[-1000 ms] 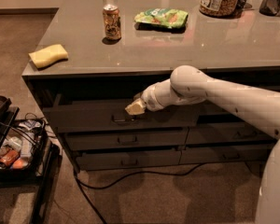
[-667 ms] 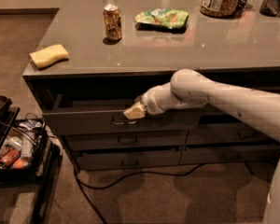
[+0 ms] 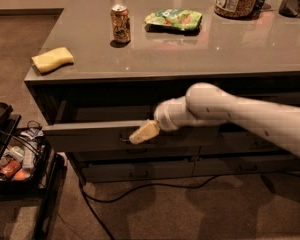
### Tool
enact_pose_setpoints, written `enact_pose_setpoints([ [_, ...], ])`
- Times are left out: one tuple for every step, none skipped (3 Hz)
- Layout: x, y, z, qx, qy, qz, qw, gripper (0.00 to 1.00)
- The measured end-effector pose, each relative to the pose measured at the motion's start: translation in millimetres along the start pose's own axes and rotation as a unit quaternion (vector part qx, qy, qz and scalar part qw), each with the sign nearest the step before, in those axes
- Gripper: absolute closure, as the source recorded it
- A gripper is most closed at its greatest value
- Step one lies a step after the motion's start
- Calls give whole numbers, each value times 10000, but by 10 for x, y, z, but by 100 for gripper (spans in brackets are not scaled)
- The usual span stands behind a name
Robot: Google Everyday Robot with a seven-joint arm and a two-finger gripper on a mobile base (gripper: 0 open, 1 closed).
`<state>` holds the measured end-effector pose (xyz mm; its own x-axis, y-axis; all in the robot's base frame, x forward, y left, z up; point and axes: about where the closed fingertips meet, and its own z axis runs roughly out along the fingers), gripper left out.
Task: Open top drawer
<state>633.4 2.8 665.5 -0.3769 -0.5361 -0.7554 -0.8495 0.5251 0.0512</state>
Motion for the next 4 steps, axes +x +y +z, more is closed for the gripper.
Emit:
enact_pose_setpoints([
  [229, 235, -172, 282, -115, 174, 9994, 0],
  [396, 387, -315, 489, -203, 331, 9981, 0],
  [392, 387, -318, 488, -203, 331, 9981, 0],
  [397, 427, -291, 398, -40, 366, 9985, 0],
])
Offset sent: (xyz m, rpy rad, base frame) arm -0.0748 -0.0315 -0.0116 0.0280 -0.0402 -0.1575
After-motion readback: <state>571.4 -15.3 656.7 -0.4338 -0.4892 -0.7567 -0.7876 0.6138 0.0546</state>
